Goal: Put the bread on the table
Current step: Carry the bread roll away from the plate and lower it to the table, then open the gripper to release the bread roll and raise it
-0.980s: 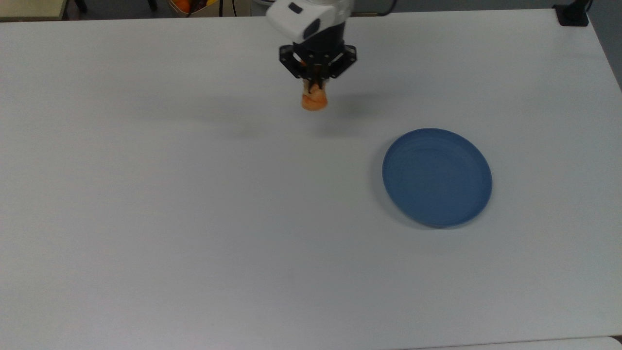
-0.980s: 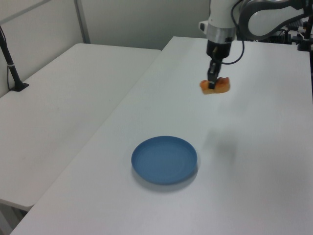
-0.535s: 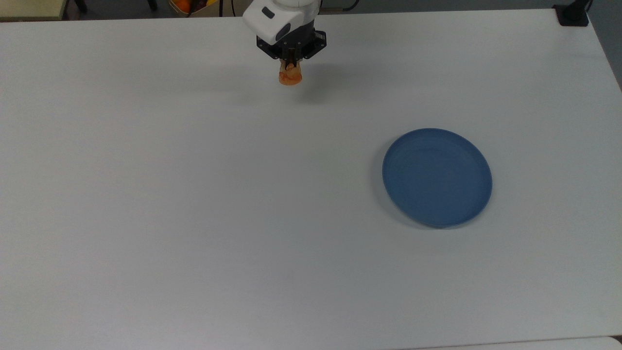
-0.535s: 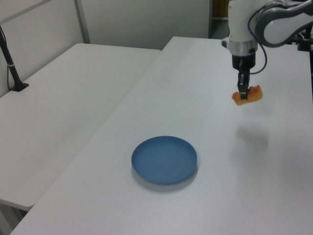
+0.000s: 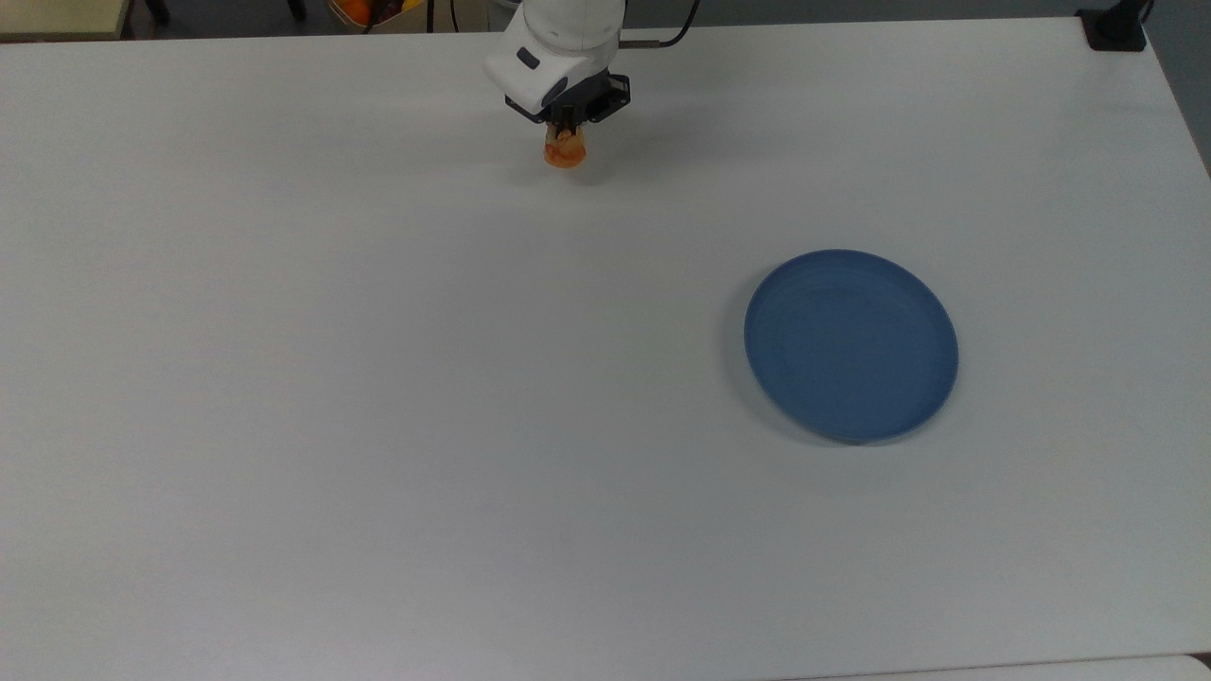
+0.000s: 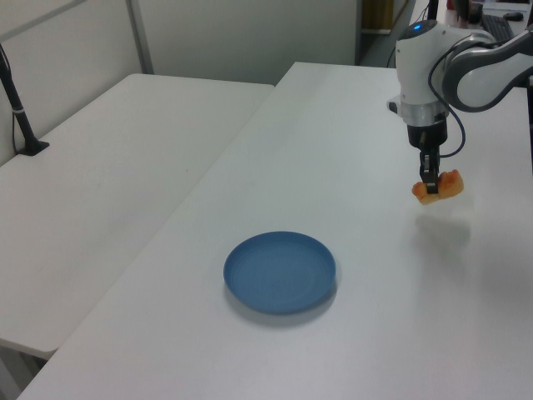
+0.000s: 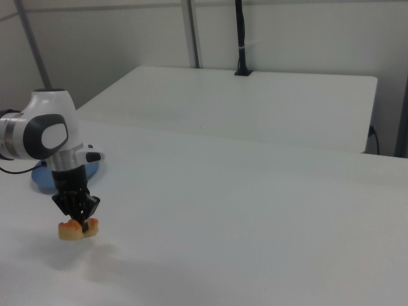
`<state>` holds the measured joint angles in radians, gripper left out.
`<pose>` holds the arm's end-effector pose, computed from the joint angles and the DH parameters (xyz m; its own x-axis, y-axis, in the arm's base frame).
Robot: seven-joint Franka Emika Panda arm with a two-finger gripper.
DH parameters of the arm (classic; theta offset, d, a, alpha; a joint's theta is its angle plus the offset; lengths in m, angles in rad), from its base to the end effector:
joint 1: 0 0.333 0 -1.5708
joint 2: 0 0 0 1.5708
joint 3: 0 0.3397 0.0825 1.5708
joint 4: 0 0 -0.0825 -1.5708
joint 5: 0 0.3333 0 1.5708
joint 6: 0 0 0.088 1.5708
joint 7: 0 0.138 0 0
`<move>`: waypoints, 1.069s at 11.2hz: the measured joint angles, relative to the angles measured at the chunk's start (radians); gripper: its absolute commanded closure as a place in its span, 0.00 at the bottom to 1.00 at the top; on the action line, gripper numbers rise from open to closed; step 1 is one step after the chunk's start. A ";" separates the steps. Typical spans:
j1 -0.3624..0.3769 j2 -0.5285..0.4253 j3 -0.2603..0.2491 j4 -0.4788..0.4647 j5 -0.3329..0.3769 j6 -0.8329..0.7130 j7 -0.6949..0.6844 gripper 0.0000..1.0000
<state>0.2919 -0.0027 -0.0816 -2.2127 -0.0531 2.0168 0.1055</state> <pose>0.4491 0.0912 0.3881 0.9745 0.1238 -0.1870 0.1376 -0.9885 0.0624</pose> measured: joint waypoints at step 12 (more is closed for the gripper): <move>-0.038 0.080 0.000 -0.012 0.000 -0.013 0.000 0.00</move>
<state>0.2536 0.0775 -0.0815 -2.2245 -0.0531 2.0034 0.1058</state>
